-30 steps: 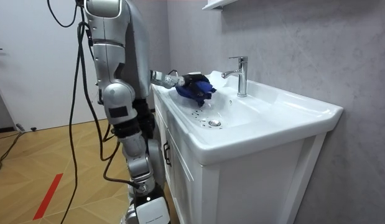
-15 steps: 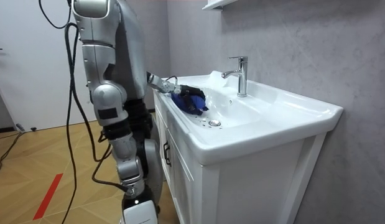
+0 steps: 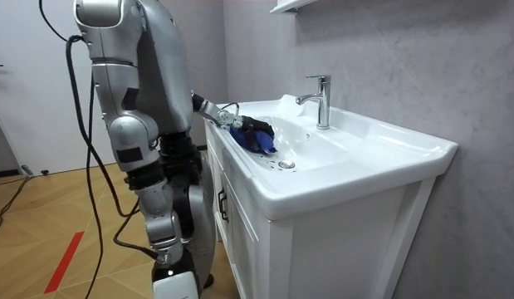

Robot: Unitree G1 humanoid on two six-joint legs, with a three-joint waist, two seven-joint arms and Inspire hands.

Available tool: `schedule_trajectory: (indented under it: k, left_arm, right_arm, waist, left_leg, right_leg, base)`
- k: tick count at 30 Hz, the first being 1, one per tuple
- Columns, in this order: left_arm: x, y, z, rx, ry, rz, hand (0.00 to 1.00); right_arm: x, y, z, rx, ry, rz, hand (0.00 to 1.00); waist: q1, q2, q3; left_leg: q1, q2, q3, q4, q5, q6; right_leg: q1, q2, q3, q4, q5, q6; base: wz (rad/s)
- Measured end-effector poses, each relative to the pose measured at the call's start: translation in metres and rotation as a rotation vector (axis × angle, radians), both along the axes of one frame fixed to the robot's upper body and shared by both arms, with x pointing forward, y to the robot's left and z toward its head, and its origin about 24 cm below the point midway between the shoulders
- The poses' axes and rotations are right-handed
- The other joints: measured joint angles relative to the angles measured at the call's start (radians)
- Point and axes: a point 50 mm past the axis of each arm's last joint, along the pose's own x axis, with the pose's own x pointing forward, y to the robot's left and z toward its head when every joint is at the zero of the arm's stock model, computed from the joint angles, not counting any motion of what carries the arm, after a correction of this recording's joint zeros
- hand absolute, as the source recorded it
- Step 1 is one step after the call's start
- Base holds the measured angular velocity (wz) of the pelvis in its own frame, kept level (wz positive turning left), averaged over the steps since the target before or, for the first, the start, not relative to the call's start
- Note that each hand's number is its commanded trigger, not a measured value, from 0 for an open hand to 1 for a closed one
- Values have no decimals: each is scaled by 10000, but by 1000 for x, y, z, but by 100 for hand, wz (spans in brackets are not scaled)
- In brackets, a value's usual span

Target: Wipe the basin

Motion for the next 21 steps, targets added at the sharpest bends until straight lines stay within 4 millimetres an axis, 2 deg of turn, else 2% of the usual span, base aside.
schedule_trajectory:
  k: [8,13,21]
  left_arm:
    - [-3,11,-2,-1401,-286,1474,100]
    - [-1,12,-3,-2287,-368,2134,100]
    - [9,0,-4,-3251,71,1703,100]
  right_arm:
    - [2,0,0,6,-18,55,0]
    - [5,1,0,14,-52,205,0]
    - [13,4,0,36,-233,503,0]
  waist:
    - [-13,-45,-27]
    - [-1,-189,-97]
    - [1,-300,-78]
  left_leg:
    - [5,35,110,-5,0,0]
    - [91,39,116,-5,0,-1]
    - [42,37,70,6,0,-1]
  right_leg:
    - [-126,38,160,117,9,-11]
    - [24,42,118,115,11,-15]
    - [-24,38,118,84,-7,-11]
  base:
    - [-7]
    - [3]
    - [1]
